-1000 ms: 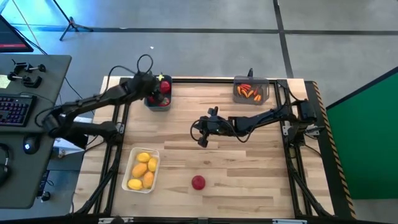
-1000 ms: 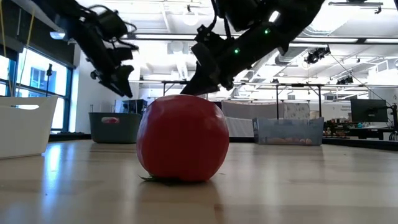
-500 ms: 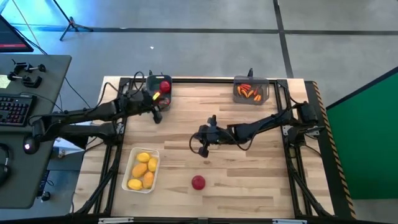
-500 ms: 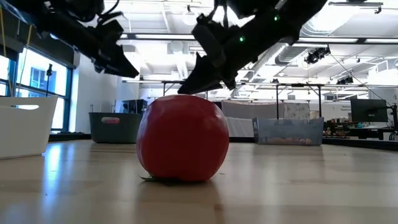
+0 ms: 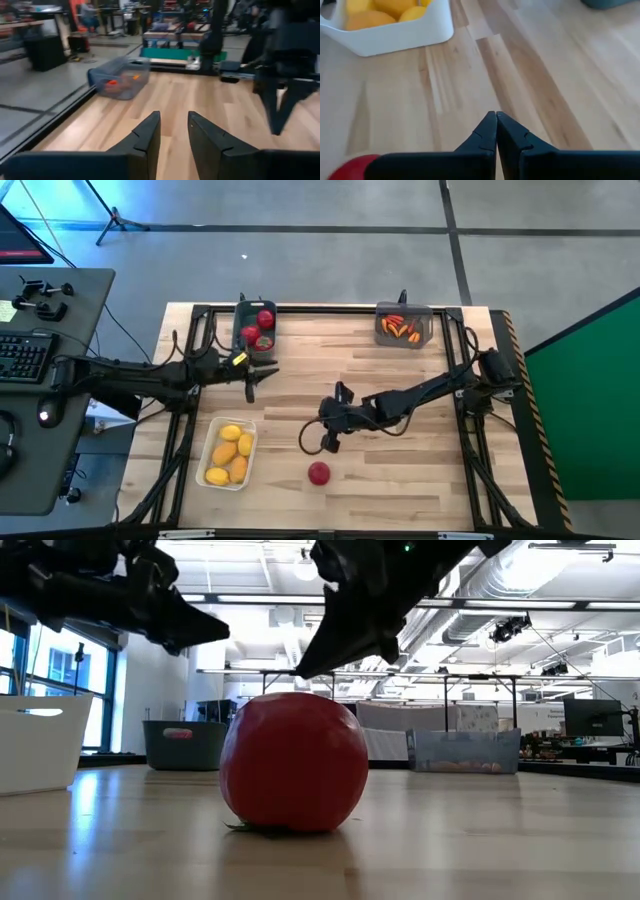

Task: Sort produce into baskets
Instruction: Put the red tomato into the green bin

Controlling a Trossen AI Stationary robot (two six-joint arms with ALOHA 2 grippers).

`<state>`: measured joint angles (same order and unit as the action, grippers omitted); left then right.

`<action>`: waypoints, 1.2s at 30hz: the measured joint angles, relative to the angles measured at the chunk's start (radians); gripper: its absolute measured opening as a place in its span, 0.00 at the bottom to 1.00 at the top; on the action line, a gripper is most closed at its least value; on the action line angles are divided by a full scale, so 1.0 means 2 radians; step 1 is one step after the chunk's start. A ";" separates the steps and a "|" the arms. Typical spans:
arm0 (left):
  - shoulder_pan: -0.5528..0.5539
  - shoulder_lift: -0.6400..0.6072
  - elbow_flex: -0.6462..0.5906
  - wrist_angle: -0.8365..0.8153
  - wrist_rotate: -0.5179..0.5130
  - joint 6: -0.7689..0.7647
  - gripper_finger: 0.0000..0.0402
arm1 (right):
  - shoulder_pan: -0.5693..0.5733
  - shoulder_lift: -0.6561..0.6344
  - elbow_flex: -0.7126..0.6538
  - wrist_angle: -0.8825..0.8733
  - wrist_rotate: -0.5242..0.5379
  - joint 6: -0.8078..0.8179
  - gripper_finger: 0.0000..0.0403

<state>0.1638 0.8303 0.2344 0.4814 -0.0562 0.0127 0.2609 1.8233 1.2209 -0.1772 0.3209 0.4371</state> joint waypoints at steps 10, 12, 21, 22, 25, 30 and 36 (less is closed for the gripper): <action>-0.025 0.000 -0.004 -0.017 0.014 -0.013 0.13 | 0.027 0.000 0.002 -0.012 0.000 0.062 0.20; -0.025 0.000 -0.004 -0.028 0.014 -0.013 0.13 | 0.034 0.000 0.002 -0.013 0.010 0.076 0.26; -0.037 0.000 -0.004 -0.035 0.040 0.024 0.13 | 0.075 0.000 0.002 -0.018 0.053 0.140 0.58; -0.037 0.000 -0.004 -0.035 0.040 0.024 0.13 | 0.079 0.000 0.002 -0.018 0.052 0.148 0.61; -0.037 0.000 -0.004 -0.035 0.040 0.022 0.13 | 0.093 0.000 0.002 -0.016 0.048 0.168 0.67; -0.037 0.000 -0.004 -0.037 0.040 0.026 0.13 | 0.109 0.000 0.002 0.004 0.038 0.185 0.70; -0.037 0.000 -0.004 -0.037 0.039 0.026 0.13 | 0.117 0.030 0.044 -0.007 0.015 0.191 0.71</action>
<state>0.0898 0.8311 0.2271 0.4075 0.0227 0.0638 0.4950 1.8827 1.3092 -0.1922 0.3510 0.8183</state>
